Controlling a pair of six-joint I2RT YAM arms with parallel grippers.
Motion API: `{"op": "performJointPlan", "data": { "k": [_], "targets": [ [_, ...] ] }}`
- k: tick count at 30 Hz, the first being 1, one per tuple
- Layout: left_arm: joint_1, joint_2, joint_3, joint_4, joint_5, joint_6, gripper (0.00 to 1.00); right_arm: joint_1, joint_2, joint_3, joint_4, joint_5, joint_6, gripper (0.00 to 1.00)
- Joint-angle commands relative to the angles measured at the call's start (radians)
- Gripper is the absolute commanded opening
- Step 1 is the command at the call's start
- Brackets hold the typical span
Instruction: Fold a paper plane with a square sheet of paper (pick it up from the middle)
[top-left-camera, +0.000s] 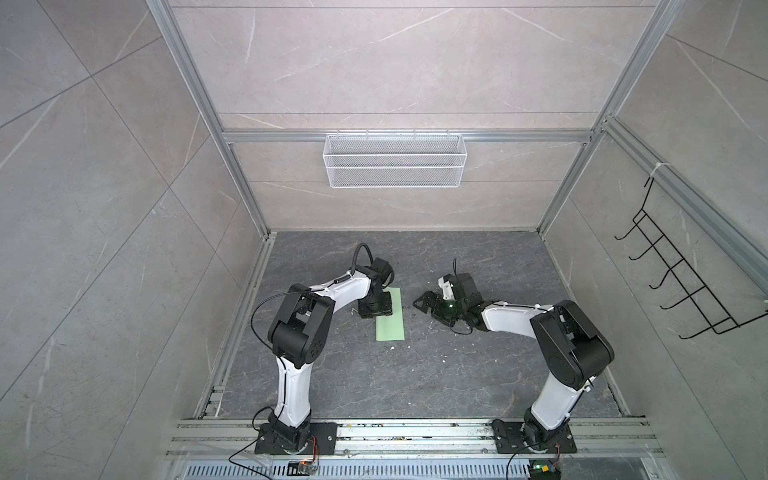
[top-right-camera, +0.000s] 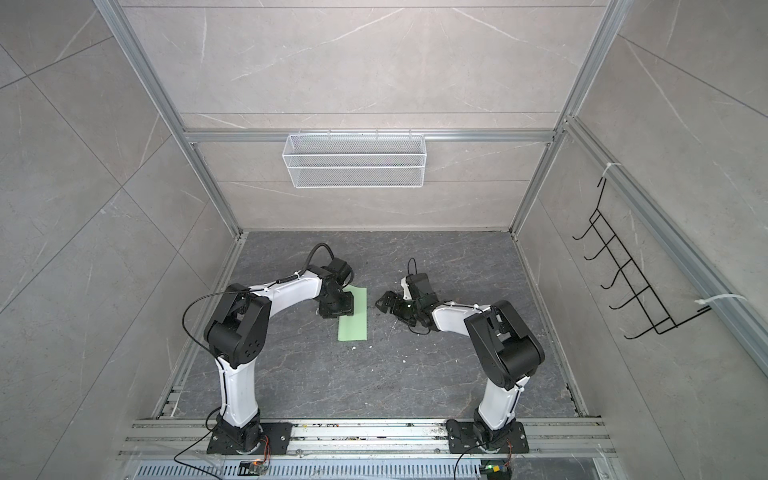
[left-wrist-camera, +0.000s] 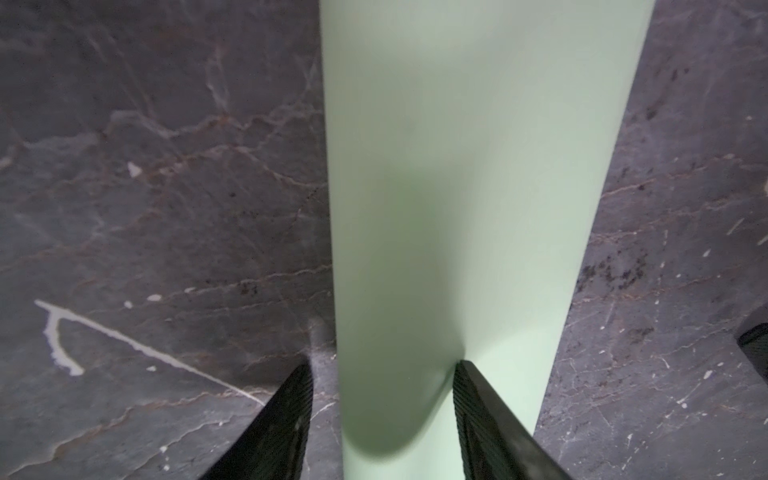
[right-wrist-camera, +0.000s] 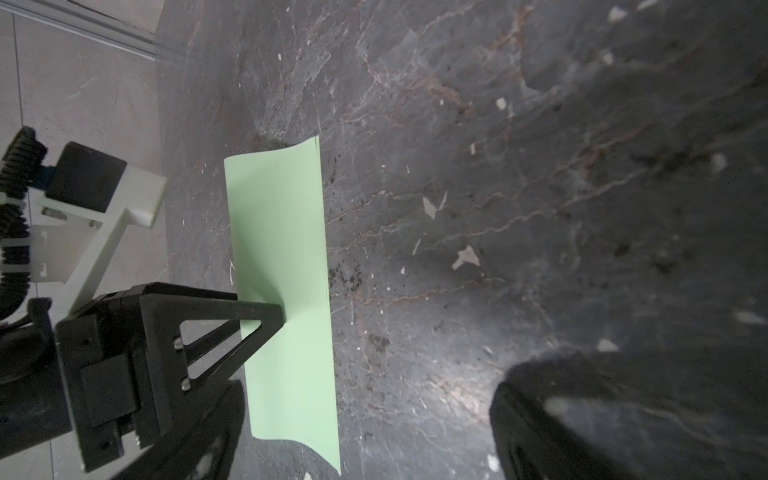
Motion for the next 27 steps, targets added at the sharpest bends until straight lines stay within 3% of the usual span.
{"op": "performJointPlan", "data": {
  "k": [1, 14, 20, 27],
  "targets": [
    [0.001, 0.119, -0.068, -0.096, -0.001, 0.01, 0.58, 0.02, 0.027, 0.017, 0.029, -0.029, -0.01, 0.94],
    [-0.004, 0.147, -0.058, -0.113, -0.003, 0.005, 0.59, 0.065, 0.095, 0.073, 0.083, -0.113, 0.023, 0.81],
    [-0.006, 0.159, -0.055, -0.119, -0.006, -0.001, 0.59, 0.072, 0.132, 0.1, 0.121, -0.18, 0.034, 0.56],
    [-0.011, 0.167, -0.056, -0.124, -0.012, -0.003, 0.59, 0.083, 0.188, 0.146, 0.121, -0.228, 0.045, 0.41]
  ]
}}
